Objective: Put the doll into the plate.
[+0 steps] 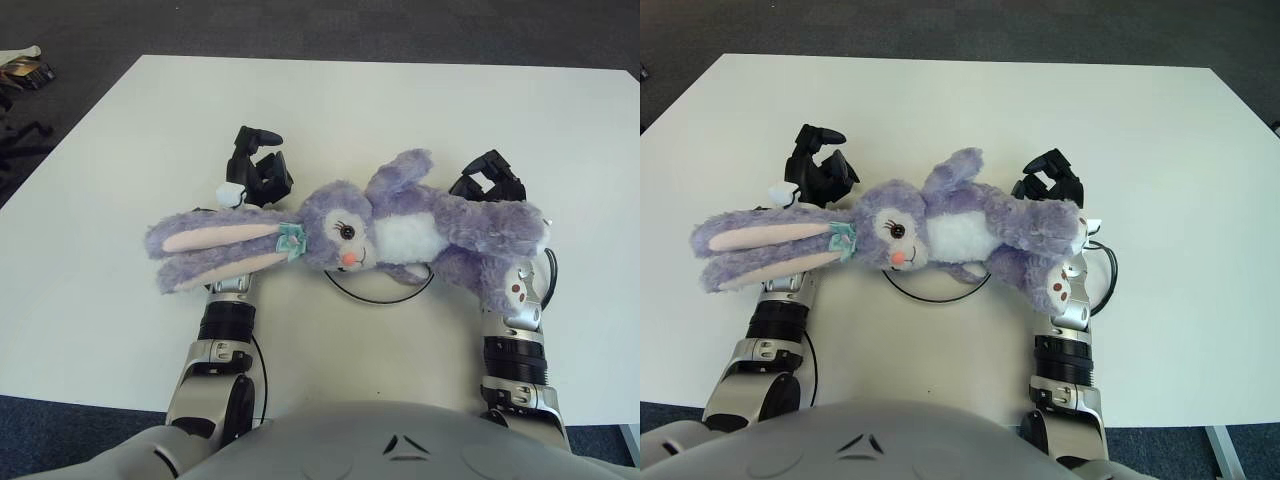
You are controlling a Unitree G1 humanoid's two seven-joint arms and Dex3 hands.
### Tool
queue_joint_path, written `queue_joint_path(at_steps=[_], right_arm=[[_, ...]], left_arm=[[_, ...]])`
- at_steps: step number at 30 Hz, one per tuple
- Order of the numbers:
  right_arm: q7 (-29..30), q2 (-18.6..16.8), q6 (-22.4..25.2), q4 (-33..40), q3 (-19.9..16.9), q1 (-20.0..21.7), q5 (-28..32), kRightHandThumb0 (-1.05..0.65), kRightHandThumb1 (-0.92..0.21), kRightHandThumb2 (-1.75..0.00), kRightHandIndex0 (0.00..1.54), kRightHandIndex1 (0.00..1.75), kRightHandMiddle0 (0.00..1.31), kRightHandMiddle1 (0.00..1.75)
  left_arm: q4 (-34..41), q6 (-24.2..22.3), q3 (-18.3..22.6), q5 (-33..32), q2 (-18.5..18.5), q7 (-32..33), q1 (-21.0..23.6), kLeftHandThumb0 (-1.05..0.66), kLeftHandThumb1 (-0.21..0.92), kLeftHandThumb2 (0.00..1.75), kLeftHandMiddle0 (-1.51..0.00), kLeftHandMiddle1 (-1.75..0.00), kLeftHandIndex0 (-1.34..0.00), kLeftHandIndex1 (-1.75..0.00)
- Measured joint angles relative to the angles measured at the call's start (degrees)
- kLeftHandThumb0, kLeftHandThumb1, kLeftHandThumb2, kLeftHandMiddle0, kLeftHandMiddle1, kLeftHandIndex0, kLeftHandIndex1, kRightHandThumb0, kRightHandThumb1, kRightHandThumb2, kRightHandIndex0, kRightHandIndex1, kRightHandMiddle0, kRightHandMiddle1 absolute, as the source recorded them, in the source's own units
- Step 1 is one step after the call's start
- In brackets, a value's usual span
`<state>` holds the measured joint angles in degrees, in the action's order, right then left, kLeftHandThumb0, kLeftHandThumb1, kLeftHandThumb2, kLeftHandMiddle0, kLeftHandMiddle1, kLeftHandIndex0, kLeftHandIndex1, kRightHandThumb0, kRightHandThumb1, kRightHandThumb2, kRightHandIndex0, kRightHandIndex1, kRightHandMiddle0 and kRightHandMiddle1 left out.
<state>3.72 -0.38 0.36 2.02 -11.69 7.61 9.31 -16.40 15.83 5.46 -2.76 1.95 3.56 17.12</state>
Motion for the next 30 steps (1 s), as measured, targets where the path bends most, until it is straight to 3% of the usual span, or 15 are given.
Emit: queue_joint_path(at_steps=[10,19,30], right_arm=[[2.69,-0.25,-1.33,-0.08,0.01,-0.07,-2.4,-0.01,0.08,-1.75,0.9,1.74,0.73,1.68],[3.18,-0.82,-9.58,-4.16,0.02,0.73,-3.3,-0.01,0.09,-1.75,0.9,1.75,0.75,1.64],[2.49,-0.7,-19.2,-11.8,-0.94,3.27,-2.51,-0.01,0.1,-1.75,0.9,1.75,0.77,1.63]], left_arm=[[0.54,-2.47,0.01,-0.9,0.12,-0.05,-0.2,-0.41,0.55,1.03,-1.0,-1.75,-0.44,-1.75],[0.74,-5.57,0.05,-1.92,0.14,-0.6,-0.42,-0.42,0.52,1.06,-1.02,-1.75,-0.45,-1.75],[0.56,-5.96,0.13,-3.03,0.01,-1.61,-0.43,-0.42,0.52,1.06,-1.02,-1.75,-0.45,-1.75]])
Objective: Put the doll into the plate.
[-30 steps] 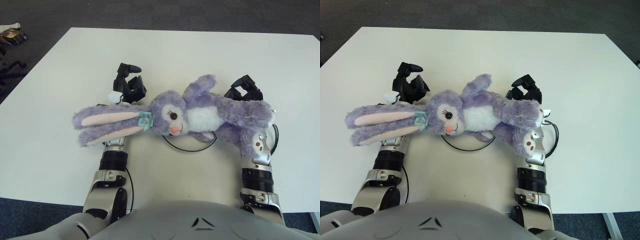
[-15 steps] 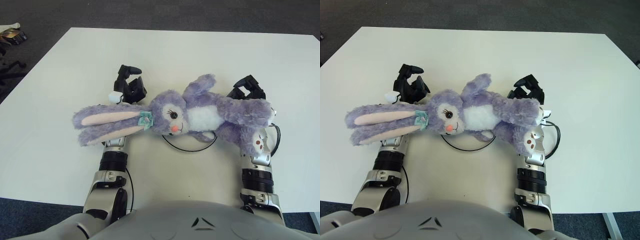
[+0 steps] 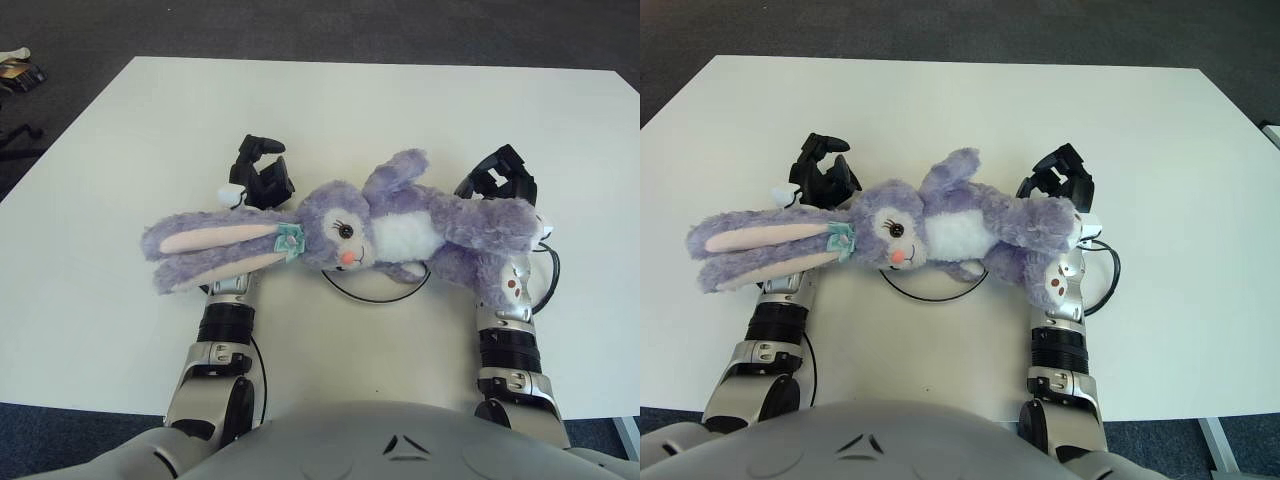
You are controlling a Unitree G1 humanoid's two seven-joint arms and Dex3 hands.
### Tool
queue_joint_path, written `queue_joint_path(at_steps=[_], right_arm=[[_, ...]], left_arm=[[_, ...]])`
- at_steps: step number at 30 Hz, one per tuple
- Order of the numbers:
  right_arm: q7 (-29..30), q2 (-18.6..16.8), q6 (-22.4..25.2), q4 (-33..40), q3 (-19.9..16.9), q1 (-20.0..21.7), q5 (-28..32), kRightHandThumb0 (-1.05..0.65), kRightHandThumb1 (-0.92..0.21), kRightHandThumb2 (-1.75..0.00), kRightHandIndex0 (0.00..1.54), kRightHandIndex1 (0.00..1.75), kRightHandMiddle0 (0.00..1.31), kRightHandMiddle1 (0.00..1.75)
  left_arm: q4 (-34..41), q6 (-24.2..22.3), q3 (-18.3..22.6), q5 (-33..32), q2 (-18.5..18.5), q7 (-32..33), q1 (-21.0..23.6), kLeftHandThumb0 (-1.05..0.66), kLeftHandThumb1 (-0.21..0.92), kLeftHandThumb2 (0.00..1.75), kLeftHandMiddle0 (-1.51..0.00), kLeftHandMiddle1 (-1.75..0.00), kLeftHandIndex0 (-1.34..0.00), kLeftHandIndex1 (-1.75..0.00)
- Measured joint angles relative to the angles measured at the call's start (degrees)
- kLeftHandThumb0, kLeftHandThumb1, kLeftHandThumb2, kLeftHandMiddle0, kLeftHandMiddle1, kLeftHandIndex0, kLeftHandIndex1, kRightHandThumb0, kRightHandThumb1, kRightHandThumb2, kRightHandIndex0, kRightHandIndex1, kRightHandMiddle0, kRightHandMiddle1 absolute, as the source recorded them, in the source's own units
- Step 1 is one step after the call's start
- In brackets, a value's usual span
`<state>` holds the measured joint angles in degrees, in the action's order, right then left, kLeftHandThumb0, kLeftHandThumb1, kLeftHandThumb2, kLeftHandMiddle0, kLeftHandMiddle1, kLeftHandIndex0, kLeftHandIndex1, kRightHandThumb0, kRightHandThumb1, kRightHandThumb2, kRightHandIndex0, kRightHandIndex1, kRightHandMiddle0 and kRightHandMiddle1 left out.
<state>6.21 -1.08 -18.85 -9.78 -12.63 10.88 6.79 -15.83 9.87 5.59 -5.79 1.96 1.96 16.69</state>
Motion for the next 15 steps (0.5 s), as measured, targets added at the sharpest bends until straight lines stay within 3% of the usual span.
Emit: queue_joint_path(at_steps=[7,15], right_arm=[[-1.93,-0.35,-2.6,-2.82,-0.7,1.45,3.16,-0.01,0.1,-1.75,0.9,1.75,0.76,1.63],[-2.77,-1.17,-0.54,-3.04,-0.91,1.71,6.7,-0.01,0.08,-1.75,0.89,1.75,0.74,1.67]], left_arm=[[-0.3,0.0,-0.08,0.04,-0.27,-0.22,0.01,-0.42,0.52,1.06,-1.0,-1.75,-0.45,-1.75],[-0.55,0.01,-0.56,0.39,-0.35,-0.67,0.0,-0.42,0.51,1.07,-0.99,-1.75,-0.46,-1.75]])
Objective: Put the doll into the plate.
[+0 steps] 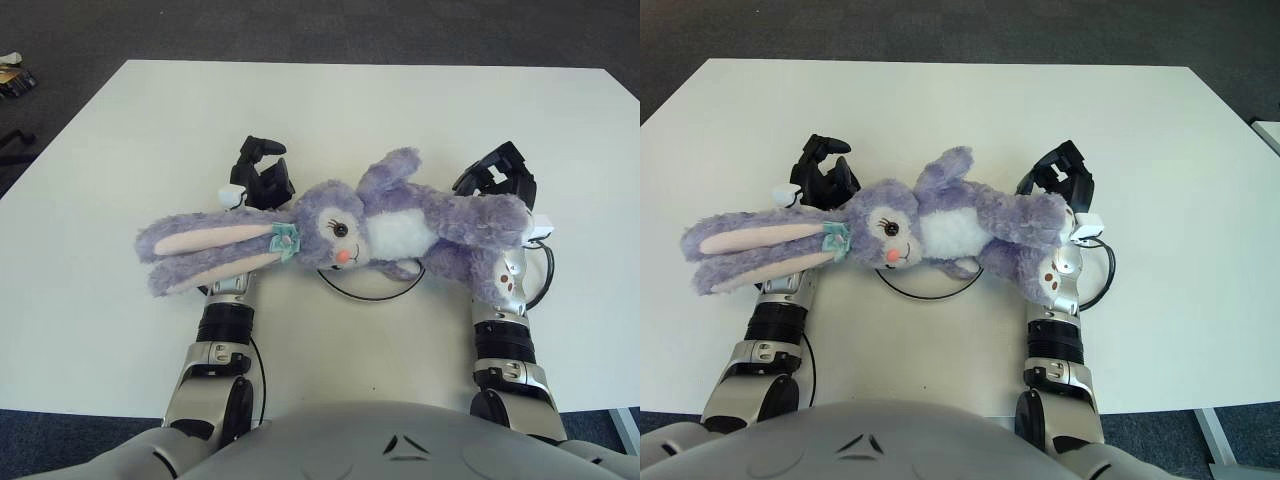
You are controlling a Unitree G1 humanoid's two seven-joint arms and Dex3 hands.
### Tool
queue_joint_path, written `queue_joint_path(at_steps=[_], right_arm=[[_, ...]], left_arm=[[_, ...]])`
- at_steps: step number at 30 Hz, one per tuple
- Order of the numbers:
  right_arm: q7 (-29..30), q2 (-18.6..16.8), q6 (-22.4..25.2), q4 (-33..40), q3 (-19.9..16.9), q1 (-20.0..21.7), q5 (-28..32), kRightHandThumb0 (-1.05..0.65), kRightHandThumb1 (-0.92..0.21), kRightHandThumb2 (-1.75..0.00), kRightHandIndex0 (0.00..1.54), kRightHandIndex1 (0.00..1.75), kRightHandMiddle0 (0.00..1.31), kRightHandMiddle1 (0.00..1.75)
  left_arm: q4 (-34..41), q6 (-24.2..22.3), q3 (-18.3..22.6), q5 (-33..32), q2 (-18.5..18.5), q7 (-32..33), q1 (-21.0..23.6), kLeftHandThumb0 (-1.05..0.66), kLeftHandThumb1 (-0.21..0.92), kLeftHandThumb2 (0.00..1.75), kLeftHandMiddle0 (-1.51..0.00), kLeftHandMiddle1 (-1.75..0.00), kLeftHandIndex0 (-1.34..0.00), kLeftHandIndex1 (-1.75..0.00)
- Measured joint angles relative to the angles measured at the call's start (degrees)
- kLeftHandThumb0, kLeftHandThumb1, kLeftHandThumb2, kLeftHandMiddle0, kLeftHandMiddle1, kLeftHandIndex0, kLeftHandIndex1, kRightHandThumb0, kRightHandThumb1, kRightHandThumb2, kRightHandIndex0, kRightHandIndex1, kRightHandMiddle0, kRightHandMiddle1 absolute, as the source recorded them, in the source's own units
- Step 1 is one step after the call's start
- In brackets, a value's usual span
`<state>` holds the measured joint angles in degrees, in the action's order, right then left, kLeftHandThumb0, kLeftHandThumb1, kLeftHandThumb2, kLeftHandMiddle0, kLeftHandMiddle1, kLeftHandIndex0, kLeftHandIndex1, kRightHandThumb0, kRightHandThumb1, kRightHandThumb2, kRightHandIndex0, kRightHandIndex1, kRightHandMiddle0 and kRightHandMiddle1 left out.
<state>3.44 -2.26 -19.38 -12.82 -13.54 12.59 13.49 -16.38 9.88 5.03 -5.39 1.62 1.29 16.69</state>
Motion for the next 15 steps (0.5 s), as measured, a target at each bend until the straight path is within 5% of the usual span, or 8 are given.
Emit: queue_joint_path(at_steps=[15], right_arm=[[0.15,-0.82,3.85,0.58,-0.29,-0.02,1.82,-0.01,0.1,-1.75,0.89,1.75,0.76,1.63]], left_arm=[[0.01,0.0,-0.32,-0.13,0.16,-1.63,-0.12,-0.42,0.51,1.08,-0.98,-1.75,-0.46,-1.75]])
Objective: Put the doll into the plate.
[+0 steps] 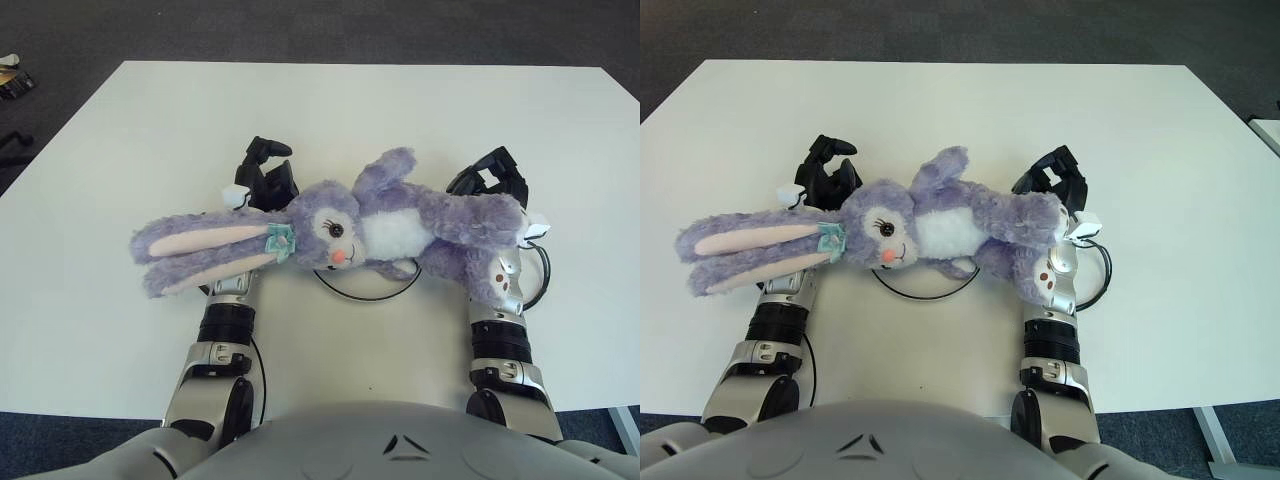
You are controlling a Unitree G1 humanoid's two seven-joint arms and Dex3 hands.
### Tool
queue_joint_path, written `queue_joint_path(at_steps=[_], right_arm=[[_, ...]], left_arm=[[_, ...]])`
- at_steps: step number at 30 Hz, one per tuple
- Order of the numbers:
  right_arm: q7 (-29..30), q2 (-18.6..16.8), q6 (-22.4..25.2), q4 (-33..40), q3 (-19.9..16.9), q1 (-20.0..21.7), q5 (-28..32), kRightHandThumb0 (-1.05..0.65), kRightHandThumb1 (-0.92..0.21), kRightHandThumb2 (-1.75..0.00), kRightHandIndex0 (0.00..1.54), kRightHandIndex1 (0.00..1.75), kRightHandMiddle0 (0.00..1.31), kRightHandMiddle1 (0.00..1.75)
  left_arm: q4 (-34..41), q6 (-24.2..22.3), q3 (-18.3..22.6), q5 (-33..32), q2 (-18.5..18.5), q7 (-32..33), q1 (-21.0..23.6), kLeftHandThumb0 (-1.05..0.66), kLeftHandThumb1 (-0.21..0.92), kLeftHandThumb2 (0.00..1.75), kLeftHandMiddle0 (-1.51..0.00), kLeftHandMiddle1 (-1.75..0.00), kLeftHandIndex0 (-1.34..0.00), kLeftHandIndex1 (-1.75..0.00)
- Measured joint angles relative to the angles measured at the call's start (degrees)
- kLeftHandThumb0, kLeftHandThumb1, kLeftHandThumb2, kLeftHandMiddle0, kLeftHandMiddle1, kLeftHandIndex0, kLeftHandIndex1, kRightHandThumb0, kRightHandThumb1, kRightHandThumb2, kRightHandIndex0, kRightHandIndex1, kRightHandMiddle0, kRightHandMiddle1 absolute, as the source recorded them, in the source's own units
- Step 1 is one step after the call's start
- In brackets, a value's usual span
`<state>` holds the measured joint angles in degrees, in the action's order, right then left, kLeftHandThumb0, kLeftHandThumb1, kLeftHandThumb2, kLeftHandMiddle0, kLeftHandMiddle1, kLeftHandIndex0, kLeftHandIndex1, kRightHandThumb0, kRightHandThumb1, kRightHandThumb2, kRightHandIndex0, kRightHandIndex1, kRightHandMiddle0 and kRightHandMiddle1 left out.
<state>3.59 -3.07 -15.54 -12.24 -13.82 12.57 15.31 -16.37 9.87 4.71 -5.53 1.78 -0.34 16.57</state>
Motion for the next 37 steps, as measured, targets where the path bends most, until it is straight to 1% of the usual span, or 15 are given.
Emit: queue_joint_path(at_steps=[6,15,20,37], right_arm=[[-0.05,0.0,2.1,0.85,-0.02,-0.29,0.73,-0.01,0.09,-1.75,0.89,1.75,0.75,1.65],[-0.6,-0.07,6.16,2.58,0.03,-1.01,2.38,-0.01,0.09,-1.74,0.89,1.75,0.75,1.65],[-0.82,-0.2,8.21,4.05,0.05,-1.54,3.49,-0.01,0.08,-1.74,0.88,1.75,0.74,1.65],[0.78,-0.5,13.17,7.62,0.31,-2.83,3.55,-0.01,0.06,-1.7,0.86,1.75,0.75,1.63]], left_arm=[[0.01,0.11,0.06,-0.04,0.18,0.0,0.0,-0.42,0.51,1.08,-0.98,-1.75,-0.46,-1.75],[0.01,1.89,0.05,0.57,0.53,0.86,0.02,-0.42,0.51,1.08,-0.98,-1.75,-0.46,-1.75],[0.05,2.08,-0.04,1.53,0.61,1.51,0.02,-0.42,0.51,1.07,-0.99,-1.75,-0.46,-1.75],[0.4,2.06,-0.51,2.63,0.74,2.84,0.01,-0.42,0.51,1.07,-1.02,-1.75,-0.46,-1.75]])
